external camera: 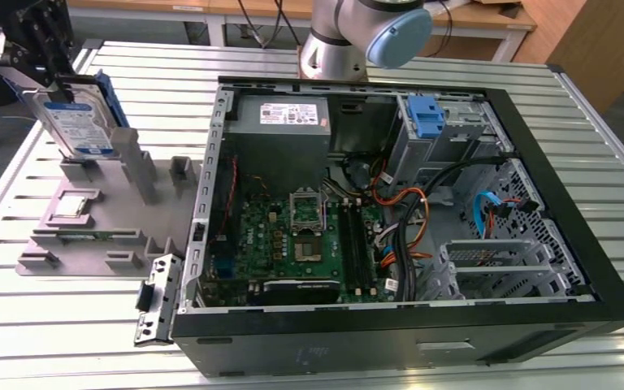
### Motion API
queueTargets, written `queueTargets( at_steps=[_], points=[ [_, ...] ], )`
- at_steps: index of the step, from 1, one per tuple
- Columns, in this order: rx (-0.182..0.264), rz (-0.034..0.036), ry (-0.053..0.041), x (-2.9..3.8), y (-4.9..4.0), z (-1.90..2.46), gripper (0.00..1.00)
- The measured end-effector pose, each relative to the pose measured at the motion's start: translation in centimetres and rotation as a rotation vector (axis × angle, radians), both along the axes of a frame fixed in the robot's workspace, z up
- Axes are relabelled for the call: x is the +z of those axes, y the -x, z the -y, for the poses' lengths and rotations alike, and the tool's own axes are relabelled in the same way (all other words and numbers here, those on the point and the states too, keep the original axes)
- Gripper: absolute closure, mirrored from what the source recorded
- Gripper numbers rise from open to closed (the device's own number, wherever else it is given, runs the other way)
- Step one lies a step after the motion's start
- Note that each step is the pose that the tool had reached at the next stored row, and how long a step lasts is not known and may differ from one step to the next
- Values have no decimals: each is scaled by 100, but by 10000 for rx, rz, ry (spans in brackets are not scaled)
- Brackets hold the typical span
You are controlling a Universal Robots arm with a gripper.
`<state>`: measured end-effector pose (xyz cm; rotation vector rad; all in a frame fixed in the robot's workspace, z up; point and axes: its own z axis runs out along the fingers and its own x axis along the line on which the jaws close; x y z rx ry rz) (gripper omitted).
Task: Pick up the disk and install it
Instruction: 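Pick up the disk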
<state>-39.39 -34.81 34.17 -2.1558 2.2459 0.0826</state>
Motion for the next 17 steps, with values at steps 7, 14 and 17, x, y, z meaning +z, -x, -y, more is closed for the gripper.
queueTargets(
  at_steps=[7, 14, 17],
  points=[
    [0, -2, 0, 59, 0, 0, 65],
    [0, -1, 0, 174, 0, 0, 65],
    [0, -1, 0, 231, 0, 0, 65]
  ],
)
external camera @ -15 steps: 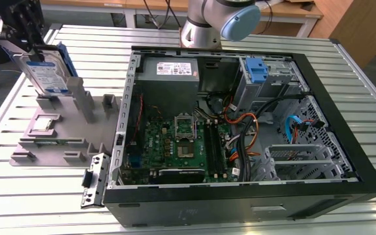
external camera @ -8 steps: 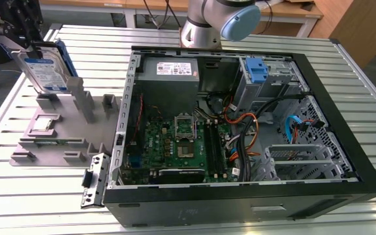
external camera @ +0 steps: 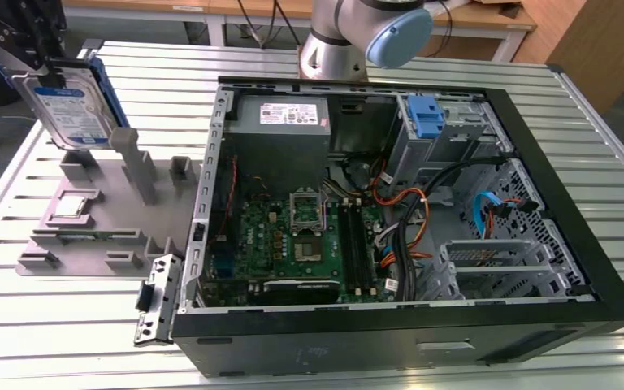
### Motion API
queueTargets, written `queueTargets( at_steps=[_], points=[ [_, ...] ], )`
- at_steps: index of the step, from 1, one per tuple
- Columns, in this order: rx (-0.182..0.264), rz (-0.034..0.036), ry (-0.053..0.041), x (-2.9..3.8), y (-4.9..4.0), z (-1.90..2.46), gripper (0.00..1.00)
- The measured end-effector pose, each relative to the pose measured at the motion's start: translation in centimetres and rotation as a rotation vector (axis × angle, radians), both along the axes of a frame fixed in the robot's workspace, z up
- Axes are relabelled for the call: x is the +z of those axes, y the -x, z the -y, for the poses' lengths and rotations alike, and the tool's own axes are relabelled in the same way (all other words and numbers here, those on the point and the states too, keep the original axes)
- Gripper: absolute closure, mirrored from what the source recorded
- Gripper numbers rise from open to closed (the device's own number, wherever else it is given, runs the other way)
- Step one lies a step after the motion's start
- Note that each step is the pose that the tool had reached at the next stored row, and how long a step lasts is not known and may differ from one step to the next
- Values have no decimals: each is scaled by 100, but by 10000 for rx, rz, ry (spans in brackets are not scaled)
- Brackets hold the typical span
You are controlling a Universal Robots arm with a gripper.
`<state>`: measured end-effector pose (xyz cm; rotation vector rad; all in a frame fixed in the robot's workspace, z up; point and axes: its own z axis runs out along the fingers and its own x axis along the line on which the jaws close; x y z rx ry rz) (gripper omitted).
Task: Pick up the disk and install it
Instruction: 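Pick up the disk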
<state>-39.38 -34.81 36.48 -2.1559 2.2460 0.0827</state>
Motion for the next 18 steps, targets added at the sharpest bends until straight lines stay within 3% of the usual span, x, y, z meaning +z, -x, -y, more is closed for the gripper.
queueTargets(
  at_steps=[3, 18],
  points=[
    [0, -1, 0, 43, 0, 0, 65],
    [0, -3, 2, 64, 0, 0, 65]
  ],
)
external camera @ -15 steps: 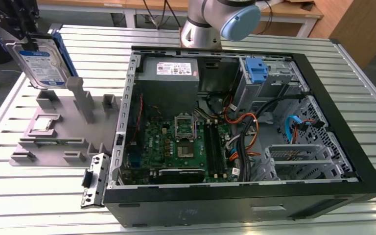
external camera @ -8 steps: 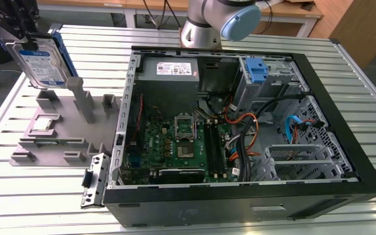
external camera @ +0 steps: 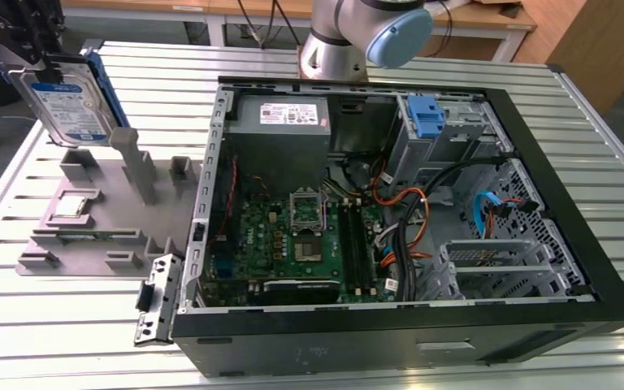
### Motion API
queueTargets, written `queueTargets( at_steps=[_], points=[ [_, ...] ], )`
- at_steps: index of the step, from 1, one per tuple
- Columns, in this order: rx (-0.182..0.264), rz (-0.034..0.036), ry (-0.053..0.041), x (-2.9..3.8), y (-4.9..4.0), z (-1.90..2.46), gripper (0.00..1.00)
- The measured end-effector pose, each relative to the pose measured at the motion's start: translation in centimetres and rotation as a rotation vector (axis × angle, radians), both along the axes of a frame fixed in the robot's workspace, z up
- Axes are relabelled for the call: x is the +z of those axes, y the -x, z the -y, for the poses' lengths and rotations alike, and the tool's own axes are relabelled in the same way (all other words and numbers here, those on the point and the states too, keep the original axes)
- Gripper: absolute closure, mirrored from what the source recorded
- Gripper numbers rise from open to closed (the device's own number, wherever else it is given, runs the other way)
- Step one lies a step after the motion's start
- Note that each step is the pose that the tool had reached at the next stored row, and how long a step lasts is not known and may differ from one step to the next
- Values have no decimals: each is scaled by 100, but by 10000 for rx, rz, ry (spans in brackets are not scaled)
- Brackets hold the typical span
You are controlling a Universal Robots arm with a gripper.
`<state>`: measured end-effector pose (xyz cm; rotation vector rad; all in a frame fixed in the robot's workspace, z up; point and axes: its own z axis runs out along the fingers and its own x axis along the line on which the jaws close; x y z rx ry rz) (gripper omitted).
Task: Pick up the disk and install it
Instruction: 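Pick up the disk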
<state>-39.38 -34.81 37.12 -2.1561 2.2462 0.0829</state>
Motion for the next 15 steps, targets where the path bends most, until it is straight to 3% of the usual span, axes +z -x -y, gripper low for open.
queueTargets(
  at_steps=[6, 15],
  points=[
    [0, 4, -2, 82, 0, 0, 65],
    [0, 4, -2, 259, 0, 0, 65]
  ],
)
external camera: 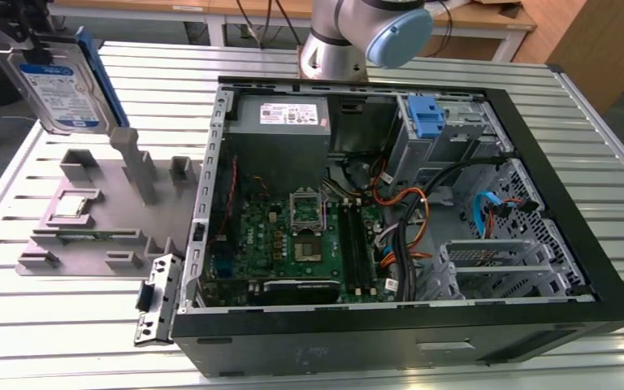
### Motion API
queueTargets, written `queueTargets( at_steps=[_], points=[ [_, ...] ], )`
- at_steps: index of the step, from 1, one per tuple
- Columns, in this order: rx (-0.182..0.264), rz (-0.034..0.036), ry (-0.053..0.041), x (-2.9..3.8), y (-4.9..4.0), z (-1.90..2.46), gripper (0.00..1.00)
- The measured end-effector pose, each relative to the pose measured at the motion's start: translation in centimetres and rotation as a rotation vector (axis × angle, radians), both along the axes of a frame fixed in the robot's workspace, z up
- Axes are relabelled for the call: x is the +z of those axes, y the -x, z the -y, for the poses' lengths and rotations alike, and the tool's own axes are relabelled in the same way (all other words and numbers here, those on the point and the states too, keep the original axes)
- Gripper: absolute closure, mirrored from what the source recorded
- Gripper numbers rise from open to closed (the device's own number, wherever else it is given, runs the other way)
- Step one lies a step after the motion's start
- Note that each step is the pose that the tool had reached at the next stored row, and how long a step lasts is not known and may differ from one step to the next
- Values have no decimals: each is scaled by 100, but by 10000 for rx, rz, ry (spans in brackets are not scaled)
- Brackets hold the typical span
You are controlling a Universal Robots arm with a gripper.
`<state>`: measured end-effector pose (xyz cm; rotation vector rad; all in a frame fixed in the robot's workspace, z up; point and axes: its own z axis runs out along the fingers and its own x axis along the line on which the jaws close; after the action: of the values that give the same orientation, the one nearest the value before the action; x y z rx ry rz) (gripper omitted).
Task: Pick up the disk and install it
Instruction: 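Pick up the disk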
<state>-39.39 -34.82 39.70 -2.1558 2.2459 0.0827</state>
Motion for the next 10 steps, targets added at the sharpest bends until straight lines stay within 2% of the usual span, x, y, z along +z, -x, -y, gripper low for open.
queueTargets(
  at_steps=[10],
  points=[
    [0, -1, 0, 227, 0, 0, 65]
  ],
)
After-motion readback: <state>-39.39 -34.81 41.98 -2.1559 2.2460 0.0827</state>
